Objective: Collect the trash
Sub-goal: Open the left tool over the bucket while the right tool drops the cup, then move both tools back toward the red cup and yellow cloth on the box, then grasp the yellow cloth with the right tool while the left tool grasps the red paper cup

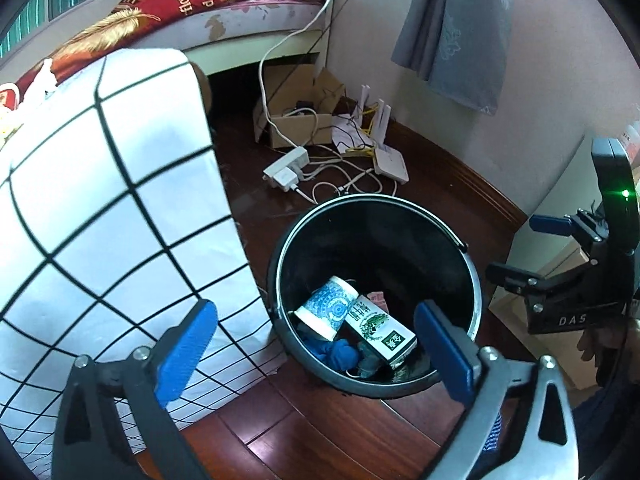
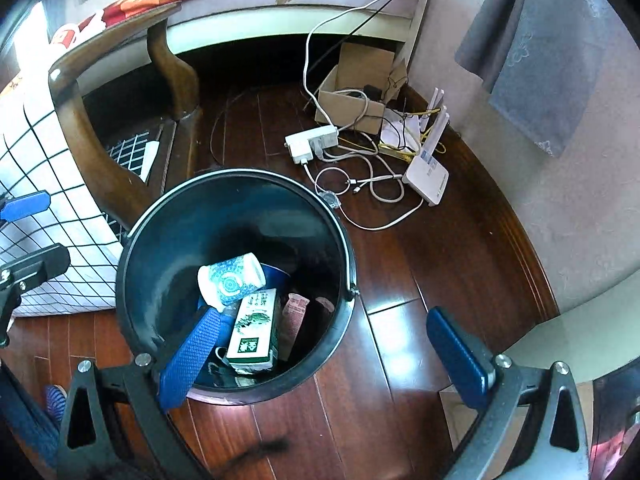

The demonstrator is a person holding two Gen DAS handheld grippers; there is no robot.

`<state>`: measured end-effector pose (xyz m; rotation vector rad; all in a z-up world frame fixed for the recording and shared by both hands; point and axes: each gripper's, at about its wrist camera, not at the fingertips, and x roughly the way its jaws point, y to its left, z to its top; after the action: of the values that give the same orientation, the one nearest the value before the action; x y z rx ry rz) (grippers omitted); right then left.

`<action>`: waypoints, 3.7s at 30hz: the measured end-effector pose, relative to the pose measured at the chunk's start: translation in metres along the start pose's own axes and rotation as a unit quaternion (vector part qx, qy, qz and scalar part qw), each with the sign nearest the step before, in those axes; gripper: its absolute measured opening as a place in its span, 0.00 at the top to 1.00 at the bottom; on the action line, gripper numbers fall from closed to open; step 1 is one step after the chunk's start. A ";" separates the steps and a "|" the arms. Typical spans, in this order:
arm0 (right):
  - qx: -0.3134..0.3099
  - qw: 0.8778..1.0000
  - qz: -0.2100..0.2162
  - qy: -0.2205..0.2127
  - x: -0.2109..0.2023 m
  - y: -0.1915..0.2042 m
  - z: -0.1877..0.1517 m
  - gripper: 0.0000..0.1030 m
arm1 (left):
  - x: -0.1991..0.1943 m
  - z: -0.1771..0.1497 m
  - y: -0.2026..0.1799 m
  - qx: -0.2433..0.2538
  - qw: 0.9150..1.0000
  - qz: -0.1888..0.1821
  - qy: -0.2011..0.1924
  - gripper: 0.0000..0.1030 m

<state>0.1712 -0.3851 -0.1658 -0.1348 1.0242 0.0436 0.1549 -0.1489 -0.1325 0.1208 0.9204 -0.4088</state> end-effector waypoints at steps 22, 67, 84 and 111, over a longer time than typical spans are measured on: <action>0.001 0.998 0.030 -0.054 -0.048 0.031 0.012 0.00 | -0.065 -0.004 0.031 -0.031 0.996 0.054 -0.059 0.00; -0.141 0.961 0.181 -0.157 -0.086 0.339 0.238 0.00 | -0.174 -0.022 0.288 -0.221 0.941 0.218 -0.135 0.01; -0.151 0.961 0.210 -0.097 -0.017 0.391 0.291 0.59 | -0.138 0.023 0.330 -0.240 0.944 0.187 -0.130 0.13; -0.100 0.969 0.200 -0.109 0.019 0.309 0.346 0.59 | -0.051 0.143 0.323 -0.189 0.959 0.185 -0.103 0.42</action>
<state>0.4441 -0.0331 -0.0335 -0.1019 0.8114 0.5199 0.3616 0.1228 -0.0289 -0.0989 0.7339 0.1040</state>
